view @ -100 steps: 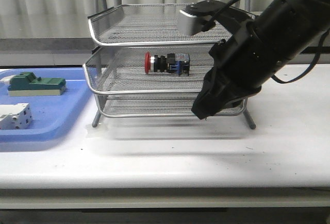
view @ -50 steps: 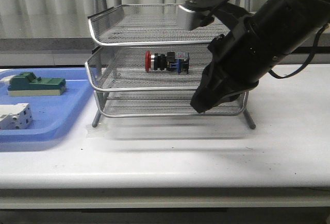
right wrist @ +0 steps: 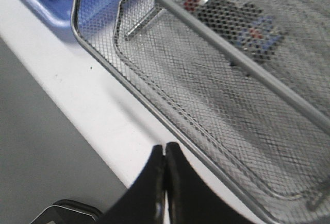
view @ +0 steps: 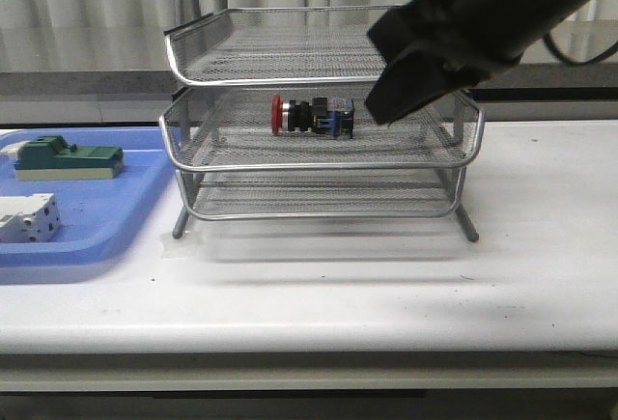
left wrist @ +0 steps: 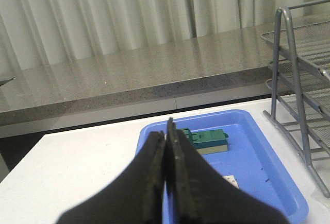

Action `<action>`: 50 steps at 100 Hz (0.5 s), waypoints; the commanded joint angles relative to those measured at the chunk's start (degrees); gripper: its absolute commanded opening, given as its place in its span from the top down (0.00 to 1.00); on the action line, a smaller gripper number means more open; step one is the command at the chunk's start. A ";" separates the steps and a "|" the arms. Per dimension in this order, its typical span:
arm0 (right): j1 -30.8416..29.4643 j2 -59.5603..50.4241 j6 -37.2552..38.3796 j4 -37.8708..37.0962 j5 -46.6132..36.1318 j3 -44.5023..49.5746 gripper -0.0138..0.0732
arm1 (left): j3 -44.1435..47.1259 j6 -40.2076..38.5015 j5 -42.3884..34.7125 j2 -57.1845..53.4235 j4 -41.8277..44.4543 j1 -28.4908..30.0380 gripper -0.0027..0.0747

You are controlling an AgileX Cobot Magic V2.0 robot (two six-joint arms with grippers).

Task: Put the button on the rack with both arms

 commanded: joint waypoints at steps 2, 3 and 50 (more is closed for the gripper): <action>-2.74 -6.72 8.93 -6.75 1.78 -1.95 0.91 | -1.68 -0.61 -4.88 0.40 -0.66 -0.01 0.99; -2.95 -7.03 9.51 -6.75 2.08 -1.95 0.91 | -1.68 -0.61 -4.88 0.40 -0.66 -0.01 0.99; -12.51 -31.50 32.14 -31.89 13.60 2.07 0.91 | -1.68 -0.61 -4.88 0.40 -0.66 -0.01 0.99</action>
